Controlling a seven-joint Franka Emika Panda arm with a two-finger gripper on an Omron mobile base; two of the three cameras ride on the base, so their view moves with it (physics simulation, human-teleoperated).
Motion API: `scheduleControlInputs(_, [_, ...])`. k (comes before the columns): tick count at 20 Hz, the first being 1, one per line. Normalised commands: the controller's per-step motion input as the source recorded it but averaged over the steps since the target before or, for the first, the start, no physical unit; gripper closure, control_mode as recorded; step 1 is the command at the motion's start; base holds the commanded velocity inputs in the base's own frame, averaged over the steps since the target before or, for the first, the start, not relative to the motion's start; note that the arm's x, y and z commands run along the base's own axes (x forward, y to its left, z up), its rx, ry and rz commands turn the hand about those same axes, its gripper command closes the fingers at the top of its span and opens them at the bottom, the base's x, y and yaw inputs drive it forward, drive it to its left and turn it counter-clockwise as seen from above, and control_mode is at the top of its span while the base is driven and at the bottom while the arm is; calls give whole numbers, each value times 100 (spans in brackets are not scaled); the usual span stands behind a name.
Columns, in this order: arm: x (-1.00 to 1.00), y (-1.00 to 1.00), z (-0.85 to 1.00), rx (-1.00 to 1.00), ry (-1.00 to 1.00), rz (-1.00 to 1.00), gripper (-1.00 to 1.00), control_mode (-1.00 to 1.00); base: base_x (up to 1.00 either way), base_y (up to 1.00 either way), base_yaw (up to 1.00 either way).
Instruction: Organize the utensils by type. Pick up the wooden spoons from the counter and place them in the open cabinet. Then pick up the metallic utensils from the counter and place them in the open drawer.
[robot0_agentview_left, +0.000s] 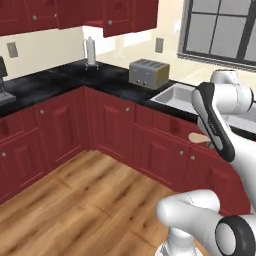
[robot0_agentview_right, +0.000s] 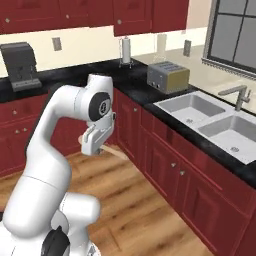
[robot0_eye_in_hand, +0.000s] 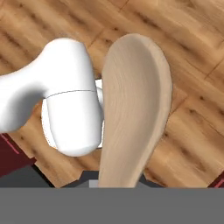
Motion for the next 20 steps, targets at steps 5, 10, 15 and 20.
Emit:
scheduleControlInputs(5, [0,0,0,0,0,0,100,100,50,0,47])
scheduleControlInputs(10, [0,0,0,0,0,0,100,100,89,5,-1])
scheduleControlInputs(15, [0,0,0,0,0,0,100,100,84,26,-2])
scheduleControlInputs(20, [0,0,0,0,0,0,100,100,77,47,-9])
